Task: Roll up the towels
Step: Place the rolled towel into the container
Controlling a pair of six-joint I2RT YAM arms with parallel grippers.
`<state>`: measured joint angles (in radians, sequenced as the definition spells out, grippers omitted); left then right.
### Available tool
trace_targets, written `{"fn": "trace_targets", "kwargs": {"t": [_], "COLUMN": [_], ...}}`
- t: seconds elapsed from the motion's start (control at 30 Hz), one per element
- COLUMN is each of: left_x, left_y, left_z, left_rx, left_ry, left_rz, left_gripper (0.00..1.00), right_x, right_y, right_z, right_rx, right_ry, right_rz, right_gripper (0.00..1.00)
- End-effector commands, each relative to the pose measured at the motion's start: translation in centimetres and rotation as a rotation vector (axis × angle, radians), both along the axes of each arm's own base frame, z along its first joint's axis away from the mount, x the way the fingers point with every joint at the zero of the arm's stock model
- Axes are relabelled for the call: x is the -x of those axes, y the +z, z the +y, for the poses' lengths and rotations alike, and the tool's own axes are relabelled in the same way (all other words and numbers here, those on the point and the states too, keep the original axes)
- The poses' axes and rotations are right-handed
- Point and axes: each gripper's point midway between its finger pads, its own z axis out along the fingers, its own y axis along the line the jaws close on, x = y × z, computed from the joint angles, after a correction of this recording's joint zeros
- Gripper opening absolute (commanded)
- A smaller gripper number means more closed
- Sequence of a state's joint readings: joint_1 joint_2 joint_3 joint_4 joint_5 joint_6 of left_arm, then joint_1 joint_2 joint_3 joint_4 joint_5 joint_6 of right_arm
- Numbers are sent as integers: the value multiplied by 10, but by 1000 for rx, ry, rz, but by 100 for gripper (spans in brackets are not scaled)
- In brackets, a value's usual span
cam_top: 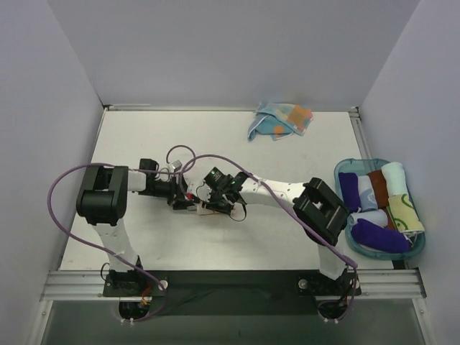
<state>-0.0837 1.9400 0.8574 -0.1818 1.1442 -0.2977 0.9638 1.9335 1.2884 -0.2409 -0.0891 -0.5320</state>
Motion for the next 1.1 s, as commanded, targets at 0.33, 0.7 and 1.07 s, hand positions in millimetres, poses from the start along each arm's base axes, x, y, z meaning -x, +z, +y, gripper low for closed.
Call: {"fn": "trace_targets", "kwargs": {"t": [0.33, 0.7, 1.07], "left_x": [-54, -47, -49], "left_y": [107, 165, 174], "left_z": [54, 32, 11], "left_rx": [-203, -202, -201], "left_ry": [12, -59, -89], "left_rz": [-582, -741, -728], "left_gripper": [97, 97, 97], "right_x": [18, -8, 35], "right_y": [68, 157, 153], "right_z": [-90, -300, -472], "right_rx": [-167, -241, -29], "right_ry": [-577, -1173, -1539], "right_rz": [397, 80, -50], "right_gripper": [0, 0, 0]}}
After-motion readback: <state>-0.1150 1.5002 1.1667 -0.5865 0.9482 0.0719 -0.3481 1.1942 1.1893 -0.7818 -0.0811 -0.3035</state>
